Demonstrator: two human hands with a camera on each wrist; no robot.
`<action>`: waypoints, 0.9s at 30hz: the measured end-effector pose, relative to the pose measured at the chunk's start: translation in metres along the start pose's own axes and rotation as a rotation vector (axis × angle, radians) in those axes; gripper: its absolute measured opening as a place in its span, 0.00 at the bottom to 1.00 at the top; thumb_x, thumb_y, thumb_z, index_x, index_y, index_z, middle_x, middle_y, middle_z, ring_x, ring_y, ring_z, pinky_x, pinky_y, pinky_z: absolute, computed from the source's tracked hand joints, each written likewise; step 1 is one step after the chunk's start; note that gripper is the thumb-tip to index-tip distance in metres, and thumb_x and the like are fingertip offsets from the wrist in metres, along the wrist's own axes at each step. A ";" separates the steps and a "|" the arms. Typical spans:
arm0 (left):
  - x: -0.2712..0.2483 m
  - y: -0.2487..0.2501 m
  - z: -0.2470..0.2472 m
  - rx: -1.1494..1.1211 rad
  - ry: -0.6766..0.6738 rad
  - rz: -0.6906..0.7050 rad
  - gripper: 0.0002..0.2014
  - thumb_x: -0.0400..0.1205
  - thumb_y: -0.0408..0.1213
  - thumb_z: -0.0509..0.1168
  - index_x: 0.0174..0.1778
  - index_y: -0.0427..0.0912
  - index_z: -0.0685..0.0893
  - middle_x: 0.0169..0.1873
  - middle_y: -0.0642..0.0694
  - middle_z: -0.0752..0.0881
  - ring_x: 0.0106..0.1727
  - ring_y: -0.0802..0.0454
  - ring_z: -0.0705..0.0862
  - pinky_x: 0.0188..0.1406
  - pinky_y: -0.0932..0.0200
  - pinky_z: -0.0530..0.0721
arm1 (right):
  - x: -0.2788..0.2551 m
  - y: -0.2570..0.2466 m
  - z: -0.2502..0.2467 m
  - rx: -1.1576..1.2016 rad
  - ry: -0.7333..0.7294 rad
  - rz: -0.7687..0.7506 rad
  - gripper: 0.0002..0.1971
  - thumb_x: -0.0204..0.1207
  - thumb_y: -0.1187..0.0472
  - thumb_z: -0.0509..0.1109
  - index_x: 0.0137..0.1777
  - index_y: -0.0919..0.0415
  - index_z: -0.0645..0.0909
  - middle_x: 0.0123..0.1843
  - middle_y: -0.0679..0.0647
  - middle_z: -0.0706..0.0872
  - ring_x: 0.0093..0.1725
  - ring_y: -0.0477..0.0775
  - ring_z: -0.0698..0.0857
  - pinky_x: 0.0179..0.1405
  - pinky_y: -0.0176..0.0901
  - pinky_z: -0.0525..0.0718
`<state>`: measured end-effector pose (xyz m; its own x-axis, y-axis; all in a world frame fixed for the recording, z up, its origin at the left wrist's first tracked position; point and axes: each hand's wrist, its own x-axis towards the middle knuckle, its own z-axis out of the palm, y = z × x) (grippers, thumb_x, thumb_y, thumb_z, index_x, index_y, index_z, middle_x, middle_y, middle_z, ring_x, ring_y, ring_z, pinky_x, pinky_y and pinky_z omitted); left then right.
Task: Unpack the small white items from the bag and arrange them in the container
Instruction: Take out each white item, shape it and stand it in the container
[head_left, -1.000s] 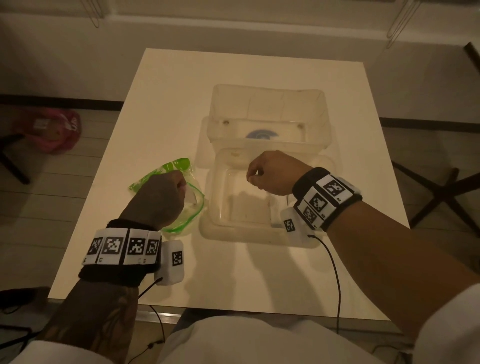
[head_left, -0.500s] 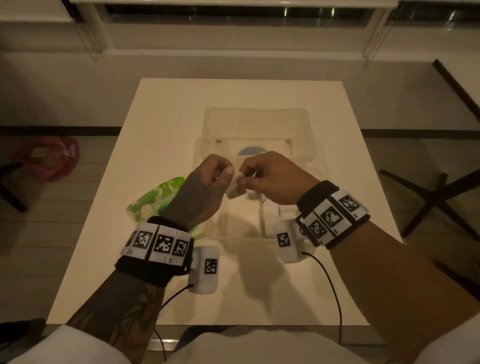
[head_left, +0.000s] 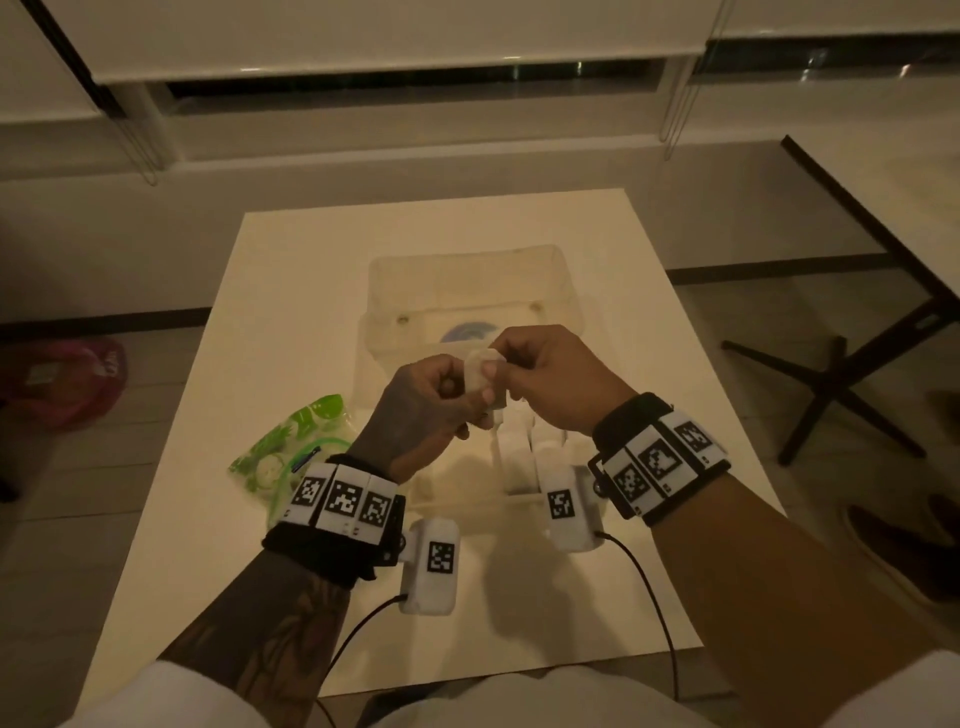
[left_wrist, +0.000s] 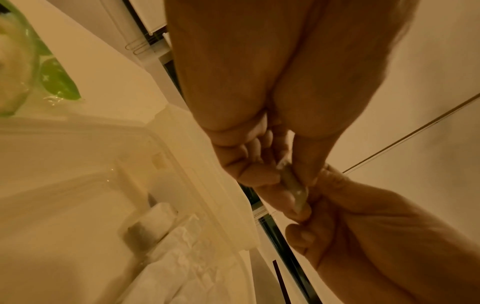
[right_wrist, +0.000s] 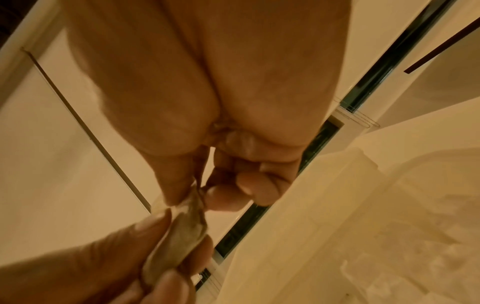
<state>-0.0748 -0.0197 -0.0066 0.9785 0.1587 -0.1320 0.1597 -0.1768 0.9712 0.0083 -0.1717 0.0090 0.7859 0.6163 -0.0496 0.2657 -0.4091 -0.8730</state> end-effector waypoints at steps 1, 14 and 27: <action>-0.001 0.000 0.002 -0.032 0.033 -0.006 0.10 0.79 0.36 0.72 0.54 0.39 0.82 0.41 0.41 0.92 0.41 0.43 0.91 0.36 0.52 0.86 | 0.000 -0.001 -0.001 0.013 0.006 0.005 0.06 0.80 0.60 0.69 0.47 0.62 0.86 0.40 0.55 0.87 0.36 0.44 0.82 0.42 0.44 0.83; -0.007 -0.014 0.014 -0.160 0.294 0.001 0.04 0.79 0.34 0.72 0.43 0.41 0.83 0.40 0.37 0.91 0.40 0.44 0.92 0.35 0.50 0.89 | -0.002 -0.001 0.008 0.092 0.040 0.027 0.05 0.82 0.61 0.68 0.47 0.60 0.84 0.32 0.52 0.88 0.30 0.44 0.85 0.28 0.30 0.78; -0.012 -0.012 0.017 -0.126 0.359 0.043 0.04 0.80 0.34 0.71 0.41 0.41 0.83 0.39 0.38 0.90 0.40 0.46 0.91 0.33 0.53 0.89 | -0.002 -0.003 0.008 0.082 0.042 0.056 0.08 0.83 0.59 0.67 0.48 0.62 0.85 0.31 0.52 0.88 0.27 0.43 0.85 0.28 0.36 0.80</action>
<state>-0.0857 -0.0365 -0.0197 0.8723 0.4877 -0.0346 0.0804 -0.0733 0.9941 0.0013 -0.1659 0.0078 0.8215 0.5645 -0.0802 0.1755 -0.3841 -0.9065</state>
